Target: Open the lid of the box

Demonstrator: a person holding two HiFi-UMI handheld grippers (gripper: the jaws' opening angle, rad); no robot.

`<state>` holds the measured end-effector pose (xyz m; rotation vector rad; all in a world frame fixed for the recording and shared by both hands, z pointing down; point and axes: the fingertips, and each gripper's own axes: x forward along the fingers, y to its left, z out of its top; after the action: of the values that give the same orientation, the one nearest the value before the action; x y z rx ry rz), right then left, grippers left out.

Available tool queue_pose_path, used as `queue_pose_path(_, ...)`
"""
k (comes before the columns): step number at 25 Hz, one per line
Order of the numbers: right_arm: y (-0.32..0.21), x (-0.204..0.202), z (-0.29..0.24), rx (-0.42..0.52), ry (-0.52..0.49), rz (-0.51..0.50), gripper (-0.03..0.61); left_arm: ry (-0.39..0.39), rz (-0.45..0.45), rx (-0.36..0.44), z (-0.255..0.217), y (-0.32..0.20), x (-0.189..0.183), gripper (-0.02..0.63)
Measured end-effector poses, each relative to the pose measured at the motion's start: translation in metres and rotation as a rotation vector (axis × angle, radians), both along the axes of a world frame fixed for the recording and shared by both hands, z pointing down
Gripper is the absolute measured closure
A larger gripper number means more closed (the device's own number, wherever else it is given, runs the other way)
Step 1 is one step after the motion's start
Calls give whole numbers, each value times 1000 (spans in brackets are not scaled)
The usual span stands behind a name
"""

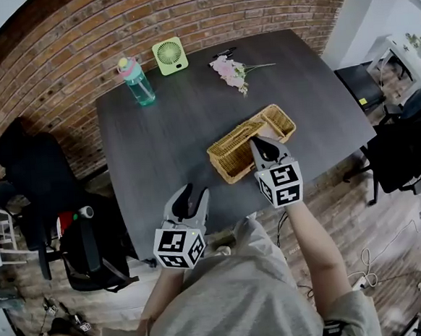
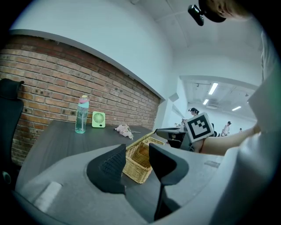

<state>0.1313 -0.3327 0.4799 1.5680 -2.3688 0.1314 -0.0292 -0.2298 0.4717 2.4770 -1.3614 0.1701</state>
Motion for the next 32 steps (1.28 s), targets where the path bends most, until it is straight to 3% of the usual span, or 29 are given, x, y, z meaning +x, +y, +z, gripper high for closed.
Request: queue_pose_path(32, -98, -47, -25, 5, 12, -121, 563, -3, -80, -27, 10, -23, -17, 451)
